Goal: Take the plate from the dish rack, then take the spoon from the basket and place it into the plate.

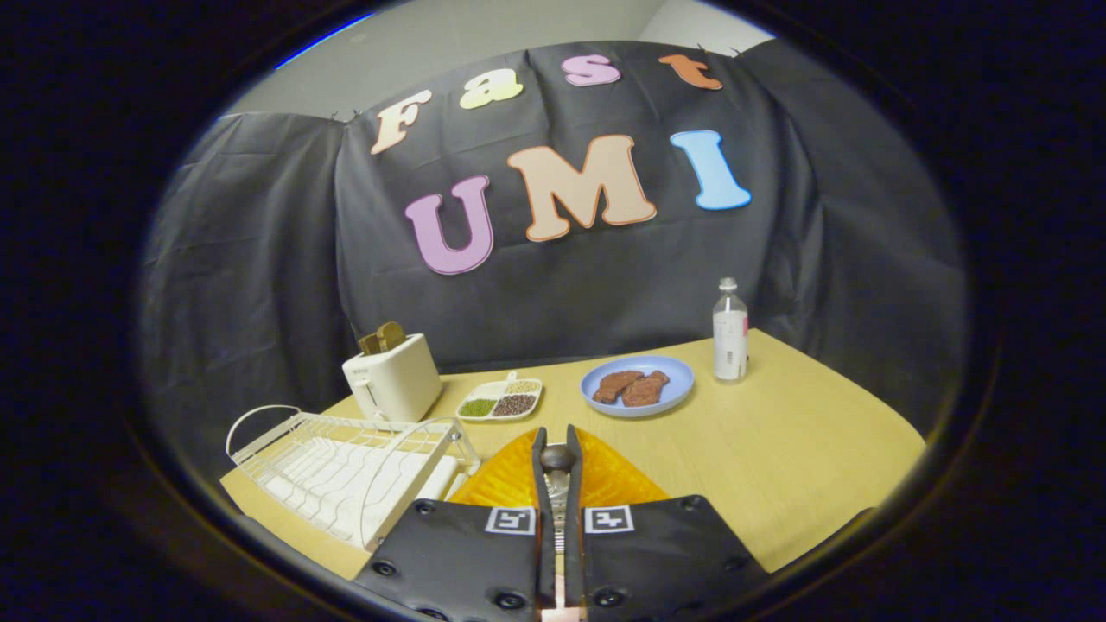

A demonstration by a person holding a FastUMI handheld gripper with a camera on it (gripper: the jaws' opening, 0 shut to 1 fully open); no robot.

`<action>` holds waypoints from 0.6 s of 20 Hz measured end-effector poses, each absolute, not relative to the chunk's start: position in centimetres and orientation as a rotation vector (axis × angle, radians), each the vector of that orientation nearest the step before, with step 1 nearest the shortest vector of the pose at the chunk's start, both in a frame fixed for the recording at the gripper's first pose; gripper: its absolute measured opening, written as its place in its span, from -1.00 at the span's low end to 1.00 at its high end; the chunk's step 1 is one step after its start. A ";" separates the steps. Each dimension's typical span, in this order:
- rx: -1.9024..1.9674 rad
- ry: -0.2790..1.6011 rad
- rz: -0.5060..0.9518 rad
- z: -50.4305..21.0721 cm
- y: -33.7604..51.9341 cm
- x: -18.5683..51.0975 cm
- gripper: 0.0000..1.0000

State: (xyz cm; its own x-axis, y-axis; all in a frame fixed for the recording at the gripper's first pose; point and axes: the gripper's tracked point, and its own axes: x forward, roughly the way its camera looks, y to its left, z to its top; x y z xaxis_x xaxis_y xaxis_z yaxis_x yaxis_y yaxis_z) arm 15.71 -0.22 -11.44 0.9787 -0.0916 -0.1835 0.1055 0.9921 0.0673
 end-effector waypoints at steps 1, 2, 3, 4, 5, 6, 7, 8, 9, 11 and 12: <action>0.070 0.167 -0.095 -10.7 0.0 15.4 -0.87; 0.065 0.154 -0.092 -10.0 0.2 15.2 -0.87; 0.061 0.143 -0.087 -9.3 0.4 14.8 -0.87; 0.058 0.137 -0.079 -8.7 0.6 14.3 -0.87; 0.055 0.131 -0.069 -8.1 1.0 13.7 -0.87; 0.054 0.122 -0.057 -7.4 1.3 13.1 -0.87; 0.051 0.114 -0.044 -6.7 1.7 12.4 -0.87; 0.046 0.107 -0.030 -6.2 2.0 11.5 -0.87; 0.038 0.101 -0.013 -5.7 2.4 10.6 -0.87; 0.019 0.105 0.019 -5.6 3.1 8.9 -0.87; 0.013 0.111 0.031 -5.8 3.3 8.0 -0.87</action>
